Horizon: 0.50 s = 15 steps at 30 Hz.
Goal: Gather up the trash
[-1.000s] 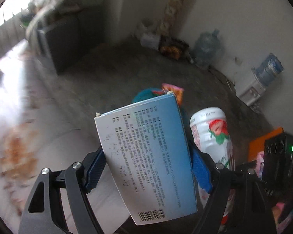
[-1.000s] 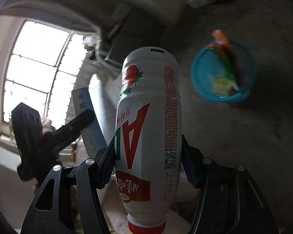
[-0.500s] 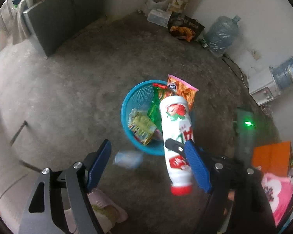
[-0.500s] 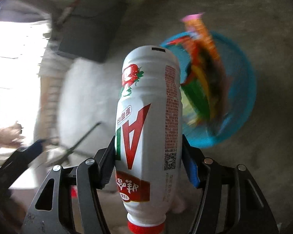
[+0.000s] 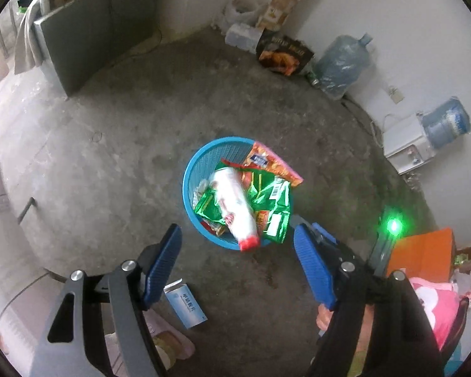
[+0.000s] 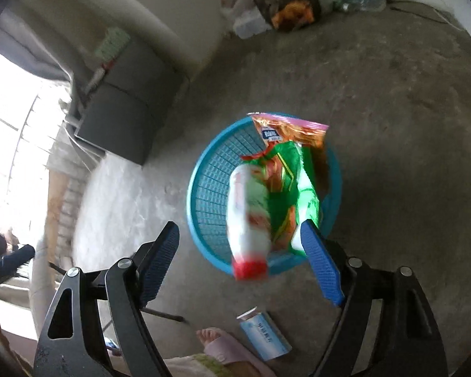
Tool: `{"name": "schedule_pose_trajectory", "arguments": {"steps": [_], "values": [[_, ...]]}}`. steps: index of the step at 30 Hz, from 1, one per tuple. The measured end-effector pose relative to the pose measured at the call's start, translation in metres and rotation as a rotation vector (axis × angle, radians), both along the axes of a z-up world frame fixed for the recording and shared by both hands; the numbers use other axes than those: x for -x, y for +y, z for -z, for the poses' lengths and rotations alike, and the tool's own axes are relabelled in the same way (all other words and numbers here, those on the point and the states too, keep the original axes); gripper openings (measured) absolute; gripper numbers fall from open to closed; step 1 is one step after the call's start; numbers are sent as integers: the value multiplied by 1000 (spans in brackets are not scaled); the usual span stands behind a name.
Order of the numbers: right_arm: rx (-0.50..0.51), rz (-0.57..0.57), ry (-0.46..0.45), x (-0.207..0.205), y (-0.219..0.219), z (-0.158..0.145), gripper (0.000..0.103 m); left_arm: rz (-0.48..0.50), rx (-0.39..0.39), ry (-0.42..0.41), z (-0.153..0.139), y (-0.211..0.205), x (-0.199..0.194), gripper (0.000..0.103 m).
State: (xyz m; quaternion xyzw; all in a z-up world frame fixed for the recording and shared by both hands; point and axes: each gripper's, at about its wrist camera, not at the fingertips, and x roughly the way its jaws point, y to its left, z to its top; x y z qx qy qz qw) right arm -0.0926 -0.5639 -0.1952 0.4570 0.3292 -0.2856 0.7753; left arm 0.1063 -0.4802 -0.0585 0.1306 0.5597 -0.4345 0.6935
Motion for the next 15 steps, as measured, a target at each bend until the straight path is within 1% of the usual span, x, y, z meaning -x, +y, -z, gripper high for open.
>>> {"name": "schedule_pose_trajectory", "arguments": {"steps": [1,3,5,6,7,8,10,11,12,13,14,15], "values": [[3,3,-10,10,11,-1,76,2,10,-9,-8,8,2,73],[6,4,-9,19,18,6,76,3,37,-32,-25,28,5,77],[-30,9,-2,38,39,19,76,4,60,-49,-37,44,7,78],[-51,11,10,43,48,24,76,-2,77,-64,-46,59,8,80],[-91,1,29,50,62,37,76,-5,86,-73,-51,67,9,80],[-120,-24,58,51,75,52,76,-14,98,-87,-58,82,10,81],[-159,-77,161,45,99,83,76,-24,112,-107,-65,103,11,82],[-176,-106,187,38,108,91,76,-32,114,-121,-69,113,12,83],[-208,-164,221,27,123,112,76,-45,119,-140,-73,127,12,84],[-219,-189,242,20,129,123,76,-56,121,-156,-76,142,12,85],[-229,-226,285,9,138,139,76,-63,120,-162,-77,149,11,85],[-237,-256,320,-2,144,154,76,-77,120,-169,-80,164,10,85]]}}
